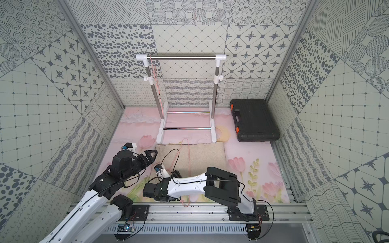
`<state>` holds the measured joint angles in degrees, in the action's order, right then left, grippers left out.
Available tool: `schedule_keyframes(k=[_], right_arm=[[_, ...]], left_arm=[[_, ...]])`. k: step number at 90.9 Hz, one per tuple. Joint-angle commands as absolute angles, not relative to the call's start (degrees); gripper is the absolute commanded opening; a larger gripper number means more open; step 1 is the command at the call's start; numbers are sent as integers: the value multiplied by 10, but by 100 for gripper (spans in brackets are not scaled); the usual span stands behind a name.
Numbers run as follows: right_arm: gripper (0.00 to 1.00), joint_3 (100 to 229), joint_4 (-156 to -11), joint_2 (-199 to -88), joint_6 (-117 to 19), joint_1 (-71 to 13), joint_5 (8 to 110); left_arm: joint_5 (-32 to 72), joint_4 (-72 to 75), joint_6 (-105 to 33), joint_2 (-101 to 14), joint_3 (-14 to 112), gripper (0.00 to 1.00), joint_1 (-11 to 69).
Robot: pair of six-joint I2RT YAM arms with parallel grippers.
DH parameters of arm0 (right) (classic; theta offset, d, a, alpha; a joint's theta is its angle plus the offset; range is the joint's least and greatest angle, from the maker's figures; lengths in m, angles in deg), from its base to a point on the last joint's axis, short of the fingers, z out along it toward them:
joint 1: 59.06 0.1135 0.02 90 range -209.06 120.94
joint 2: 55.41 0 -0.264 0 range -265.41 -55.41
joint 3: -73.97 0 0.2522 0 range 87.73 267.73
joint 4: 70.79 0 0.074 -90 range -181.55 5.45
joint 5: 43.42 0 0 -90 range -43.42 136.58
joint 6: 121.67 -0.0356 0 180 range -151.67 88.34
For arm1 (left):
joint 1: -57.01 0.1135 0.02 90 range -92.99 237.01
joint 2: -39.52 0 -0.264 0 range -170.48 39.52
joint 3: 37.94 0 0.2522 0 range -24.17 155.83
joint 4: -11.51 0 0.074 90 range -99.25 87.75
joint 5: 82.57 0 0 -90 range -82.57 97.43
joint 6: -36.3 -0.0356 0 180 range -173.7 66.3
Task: Hang the scarf on the hanger
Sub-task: Place the hanger at the center of the board, then hang the scarf on the hanger.
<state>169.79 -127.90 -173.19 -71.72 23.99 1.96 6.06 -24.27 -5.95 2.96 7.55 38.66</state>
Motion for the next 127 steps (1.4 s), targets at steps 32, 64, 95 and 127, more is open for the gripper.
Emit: schedule_keyframes(k=[32,64,95,127], right_arm=[[97,1473,-1273,-1334,-732,-72,232],[71,1354,-1218,-1288,-651,-347,382],[64,1296,-1124,-1336,-657,-369,458],[15,1265,-1121,-1302,-676,-361,472]], left_arm=[[109,-303,-43,15,108,99,381],[99,-256,15,5,55,99,369],[82,-248,24,-33,60,99,359],[65,-239,26,-51,61,99,351]])
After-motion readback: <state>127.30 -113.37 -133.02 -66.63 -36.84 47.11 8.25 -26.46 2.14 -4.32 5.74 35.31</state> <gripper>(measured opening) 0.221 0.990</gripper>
